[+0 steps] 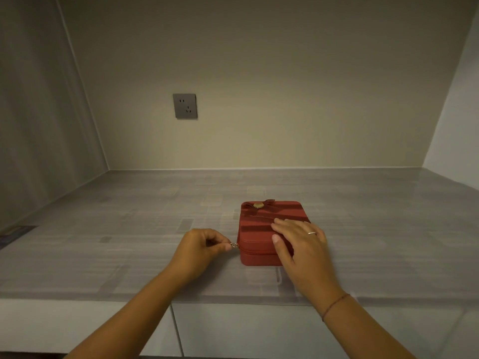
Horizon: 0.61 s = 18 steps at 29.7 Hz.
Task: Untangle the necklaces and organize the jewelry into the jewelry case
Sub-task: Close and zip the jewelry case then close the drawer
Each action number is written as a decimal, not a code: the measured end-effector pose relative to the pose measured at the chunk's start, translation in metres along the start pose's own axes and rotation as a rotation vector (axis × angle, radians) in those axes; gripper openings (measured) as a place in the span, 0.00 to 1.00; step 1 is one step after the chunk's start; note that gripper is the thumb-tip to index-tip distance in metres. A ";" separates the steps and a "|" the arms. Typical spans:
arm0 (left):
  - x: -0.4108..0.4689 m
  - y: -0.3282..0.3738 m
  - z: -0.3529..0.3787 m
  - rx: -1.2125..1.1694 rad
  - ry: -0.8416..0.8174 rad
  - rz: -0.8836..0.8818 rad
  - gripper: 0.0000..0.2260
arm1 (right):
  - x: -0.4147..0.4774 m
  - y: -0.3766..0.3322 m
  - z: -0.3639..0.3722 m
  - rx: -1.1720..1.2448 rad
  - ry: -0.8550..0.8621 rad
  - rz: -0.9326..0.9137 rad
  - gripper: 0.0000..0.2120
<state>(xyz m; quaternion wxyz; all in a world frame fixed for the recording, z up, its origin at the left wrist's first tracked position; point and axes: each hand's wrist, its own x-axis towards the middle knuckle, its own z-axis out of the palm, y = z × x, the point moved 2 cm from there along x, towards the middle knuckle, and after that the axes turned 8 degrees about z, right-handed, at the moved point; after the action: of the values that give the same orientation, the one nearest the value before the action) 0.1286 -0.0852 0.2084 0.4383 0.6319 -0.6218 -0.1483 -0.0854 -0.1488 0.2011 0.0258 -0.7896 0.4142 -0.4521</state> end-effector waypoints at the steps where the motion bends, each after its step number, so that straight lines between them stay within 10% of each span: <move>1: 0.007 -0.003 -0.002 -0.021 -0.019 -0.009 0.05 | 0.000 0.001 0.000 0.005 0.001 -0.002 0.19; 18: 0.128 -0.044 0.028 -0.169 -0.067 -0.047 0.02 | 0.002 0.006 0.009 0.047 0.122 -0.085 0.24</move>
<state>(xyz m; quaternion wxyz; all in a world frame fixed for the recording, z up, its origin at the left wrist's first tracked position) 0.1605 -0.2198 0.2062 0.4653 0.6018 -0.6064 -0.2317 -0.0825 -0.1569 0.1948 0.0000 -0.7766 0.3703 -0.5097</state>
